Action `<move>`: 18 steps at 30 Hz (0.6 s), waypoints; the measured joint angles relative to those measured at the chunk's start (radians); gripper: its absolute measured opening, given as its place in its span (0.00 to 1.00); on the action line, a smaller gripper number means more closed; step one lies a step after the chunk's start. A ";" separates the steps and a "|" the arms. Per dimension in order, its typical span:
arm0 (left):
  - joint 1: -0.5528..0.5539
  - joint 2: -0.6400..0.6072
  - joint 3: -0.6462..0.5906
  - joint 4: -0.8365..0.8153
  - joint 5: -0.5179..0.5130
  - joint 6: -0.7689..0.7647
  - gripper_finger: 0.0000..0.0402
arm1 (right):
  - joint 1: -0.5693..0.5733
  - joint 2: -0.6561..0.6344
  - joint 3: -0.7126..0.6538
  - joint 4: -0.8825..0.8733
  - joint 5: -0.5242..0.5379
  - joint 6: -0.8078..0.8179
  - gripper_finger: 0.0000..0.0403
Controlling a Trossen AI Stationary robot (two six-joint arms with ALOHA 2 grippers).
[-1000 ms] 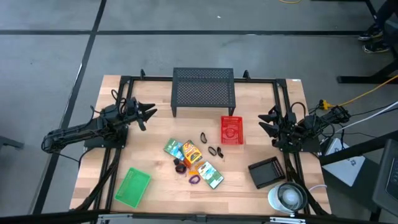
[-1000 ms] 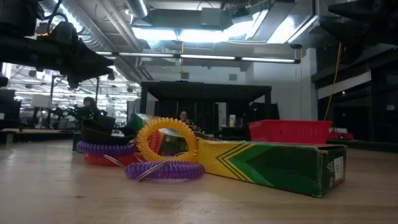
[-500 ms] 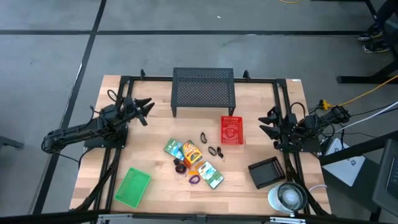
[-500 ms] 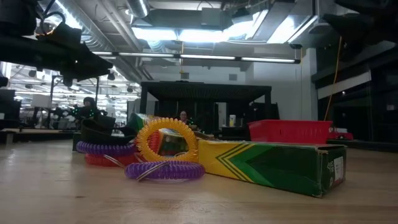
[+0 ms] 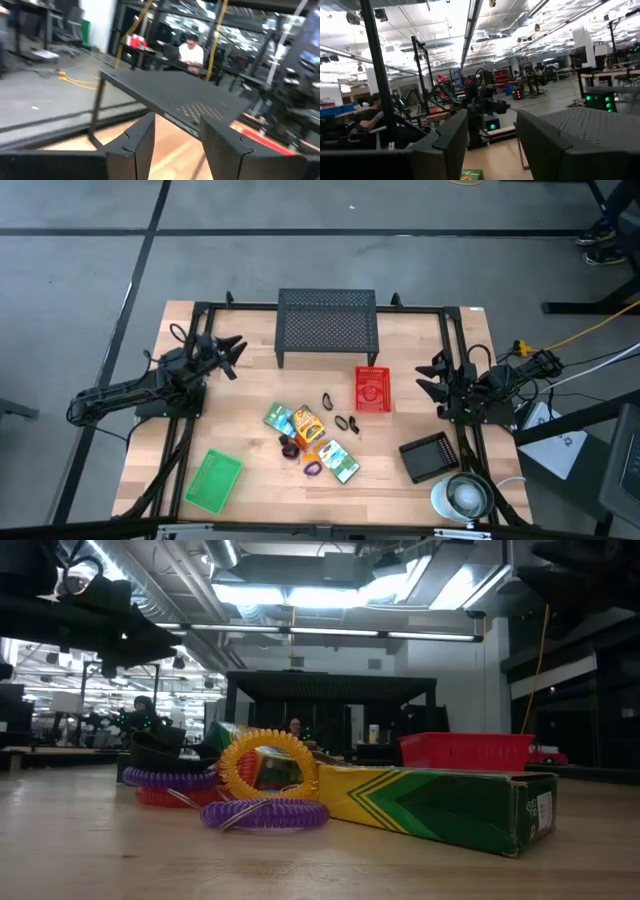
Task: Pick & Place Office Desk Supplies
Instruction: Put the yellow spring keychain into the green bin
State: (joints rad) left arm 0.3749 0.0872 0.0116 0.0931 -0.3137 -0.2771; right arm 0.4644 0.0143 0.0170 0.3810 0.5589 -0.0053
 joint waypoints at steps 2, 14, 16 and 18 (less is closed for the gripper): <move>0.000 0.000 0.000 -0.010 0.010 0.000 0.38 | 0.000 0.000 0.000 0.000 0.007 -0.035 0.43; 0.000 0.005 0.000 -0.007 0.051 0.098 0.38 | 0.000 0.000 0.000 0.004 0.201 -0.149 0.43; 0.000 0.015 0.000 -0.013 0.090 0.106 0.39 | 0.000 0.000 0.000 0.004 0.210 -0.136 0.43; 0.000 0.029 0.000 -0.004 0.142 0.106 0.41 | 0.000 0.000 0.000 0.004 0.212 -0.128 0.43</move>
State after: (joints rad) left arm 0.3749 0.1159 0.0118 0.0891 -0.1715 -0.1715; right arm 0.4643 0.0143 0.0170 0.3851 0.7713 -0.1330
